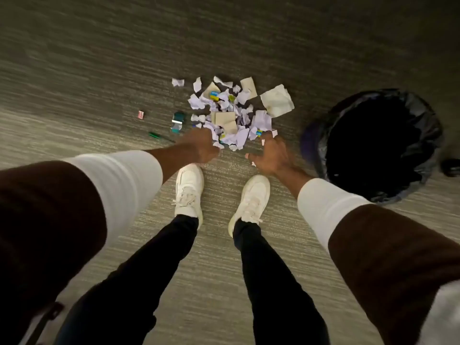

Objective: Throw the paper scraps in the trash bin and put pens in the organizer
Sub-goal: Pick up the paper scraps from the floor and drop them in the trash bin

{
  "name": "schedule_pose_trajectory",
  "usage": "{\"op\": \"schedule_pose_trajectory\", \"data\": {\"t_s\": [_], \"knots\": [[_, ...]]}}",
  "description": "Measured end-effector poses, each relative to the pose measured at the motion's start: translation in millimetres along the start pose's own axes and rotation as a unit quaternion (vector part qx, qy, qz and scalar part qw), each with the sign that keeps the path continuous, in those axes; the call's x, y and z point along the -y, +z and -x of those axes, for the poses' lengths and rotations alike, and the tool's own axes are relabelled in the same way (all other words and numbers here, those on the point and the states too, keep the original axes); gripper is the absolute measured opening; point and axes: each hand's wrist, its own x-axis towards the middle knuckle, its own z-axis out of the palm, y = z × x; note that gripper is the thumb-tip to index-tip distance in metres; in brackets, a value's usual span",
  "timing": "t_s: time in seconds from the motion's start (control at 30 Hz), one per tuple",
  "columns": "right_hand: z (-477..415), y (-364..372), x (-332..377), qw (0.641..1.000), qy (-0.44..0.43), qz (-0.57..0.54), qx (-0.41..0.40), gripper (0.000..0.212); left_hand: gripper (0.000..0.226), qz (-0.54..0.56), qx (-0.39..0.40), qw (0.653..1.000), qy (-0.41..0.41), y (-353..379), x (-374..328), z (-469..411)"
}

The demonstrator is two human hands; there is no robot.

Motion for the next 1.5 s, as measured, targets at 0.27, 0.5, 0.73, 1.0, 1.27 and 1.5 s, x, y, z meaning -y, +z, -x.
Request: {"op": "schedule_pose_trajectory", "data": {"t_s": [0.27,0.5,0.73,1.0,1.27,1.5], "knots": [[-104,46,-22,0.999,0.026,0.017,-0.028,0.126,0.106,-0.114,-0.043,0.991,0.049,47,13,-112],[-165,77,-15,0.995,-0.071,0.061,-0.042,0.127,0.127,-0.137,-0.055,0.983,0.11,69,21,-193],[-189,103,-11,0.962,-0.149,0.198,-0.11,0.068,0.077,-0.125,-0.136,0.969,0.165,92,26,-218],[-166,79,-11,0.979,-0.128,0.067,-0.141,0.036,0.045,0.007,-0.153,0.981,0.115,74,16,-182],[-82,28,-6,0.958,-0.086,-0.117,-0.246,0.029,0.047,0.067,-0.188,0.975,0.097,35,-23,-105],[22,-28,-16,0.908,-0.015,-0.216,-0.358,0.022,0.042,0.131,-0.253,0.954,0.098,2,-103,-25]]}}
